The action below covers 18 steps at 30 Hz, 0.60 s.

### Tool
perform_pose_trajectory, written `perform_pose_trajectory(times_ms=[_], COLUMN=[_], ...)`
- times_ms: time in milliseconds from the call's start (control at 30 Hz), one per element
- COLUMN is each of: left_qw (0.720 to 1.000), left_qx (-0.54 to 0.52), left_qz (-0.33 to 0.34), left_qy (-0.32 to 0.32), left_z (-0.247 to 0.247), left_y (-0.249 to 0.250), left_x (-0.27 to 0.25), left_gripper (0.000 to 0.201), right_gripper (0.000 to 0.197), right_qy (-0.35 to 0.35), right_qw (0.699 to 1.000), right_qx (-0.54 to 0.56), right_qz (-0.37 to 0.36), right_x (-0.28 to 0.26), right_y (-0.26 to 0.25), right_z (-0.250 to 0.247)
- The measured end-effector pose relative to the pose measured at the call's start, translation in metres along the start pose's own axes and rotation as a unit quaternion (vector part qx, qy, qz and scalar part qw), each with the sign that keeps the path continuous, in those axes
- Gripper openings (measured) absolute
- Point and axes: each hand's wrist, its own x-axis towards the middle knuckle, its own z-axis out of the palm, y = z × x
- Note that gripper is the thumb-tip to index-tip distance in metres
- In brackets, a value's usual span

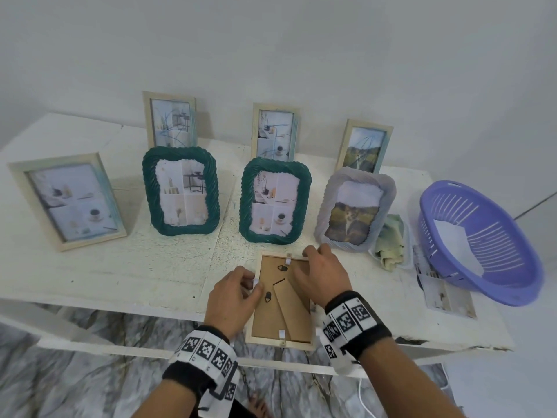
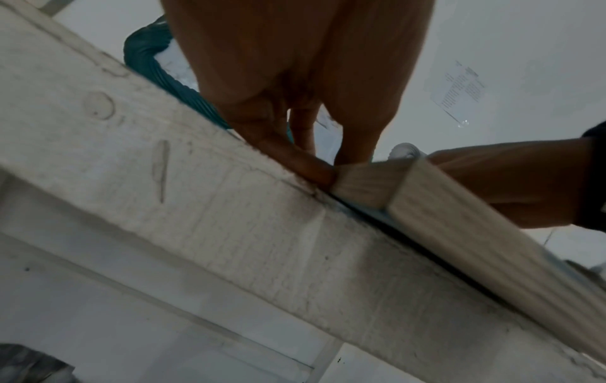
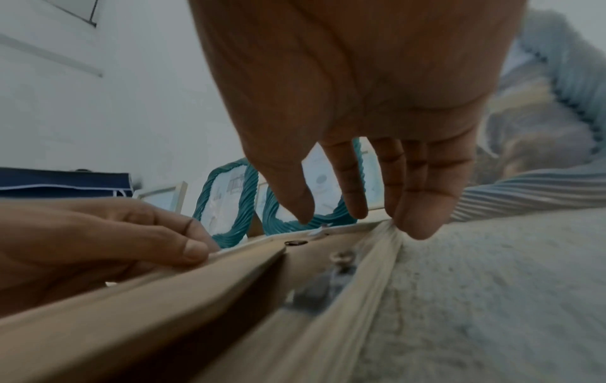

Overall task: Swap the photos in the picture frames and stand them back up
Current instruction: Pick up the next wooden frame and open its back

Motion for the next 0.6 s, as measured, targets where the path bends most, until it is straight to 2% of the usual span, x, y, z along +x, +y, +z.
perform_pose_trajectory(times_ms=[200, 500, 600], left_qw=[0.998, 0.998, 0.999], left_qx=[-0.055, -0.054, -0.052], left_qz=[-0.001, 0.005, 0.008], left_qy=[-0.008, -0.008, -0.008], left_z=[-0.002, -0.002, -0.003], left_y=[-0.006, -0.007, -0.007], left_x=[-0.001, -0.001, 0.0], left_gripper=[0.014, 0.013, 0.014], right_gripper=[0.05, 0.029, 0.029], right_qy=[-0.045, -0.049, -0.052], right_qw=[0.998, 0.996, 0.996], right_qx=[-0.043, -0.064, -0.065], right_qz=[-0.007, -0.036, -0.042], right_x=[0.022, 0.03, 0.034], right_y=[-0.003, -0.002, 0.001], right_z=[0.004, -0.001, 0.0])
